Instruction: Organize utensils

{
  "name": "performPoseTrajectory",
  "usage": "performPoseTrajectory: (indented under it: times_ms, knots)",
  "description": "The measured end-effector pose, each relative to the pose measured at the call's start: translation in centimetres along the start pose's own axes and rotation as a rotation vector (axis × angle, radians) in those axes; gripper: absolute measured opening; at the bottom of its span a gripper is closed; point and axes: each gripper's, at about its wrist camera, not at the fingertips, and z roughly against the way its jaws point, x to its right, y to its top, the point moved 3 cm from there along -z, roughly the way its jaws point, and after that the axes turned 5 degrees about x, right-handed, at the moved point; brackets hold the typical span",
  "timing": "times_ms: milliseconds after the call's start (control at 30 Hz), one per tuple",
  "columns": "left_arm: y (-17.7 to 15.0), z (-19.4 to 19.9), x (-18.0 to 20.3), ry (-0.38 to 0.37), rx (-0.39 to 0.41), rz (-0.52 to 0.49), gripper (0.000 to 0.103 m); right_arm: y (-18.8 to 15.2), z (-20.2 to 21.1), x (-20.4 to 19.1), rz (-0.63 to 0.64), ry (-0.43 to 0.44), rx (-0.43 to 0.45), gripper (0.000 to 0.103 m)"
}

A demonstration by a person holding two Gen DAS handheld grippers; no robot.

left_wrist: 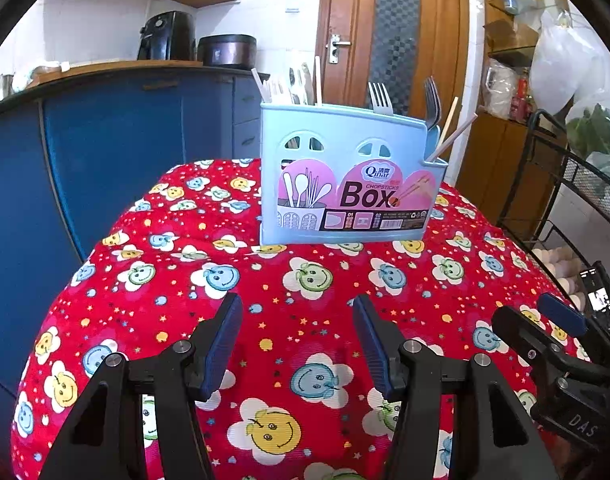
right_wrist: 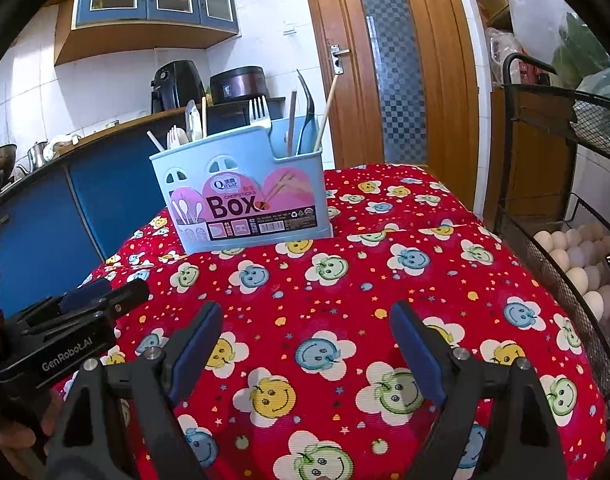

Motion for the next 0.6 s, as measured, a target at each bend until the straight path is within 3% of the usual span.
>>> performPoseTrajectory:
  times_ms: [600]
  knots:
    - [0.19,0.3,0.17,0.002,0.013,-0.009,0.059,-0.07,-0.12,0.27,-0.008,-0.002,-0.004,0.087]
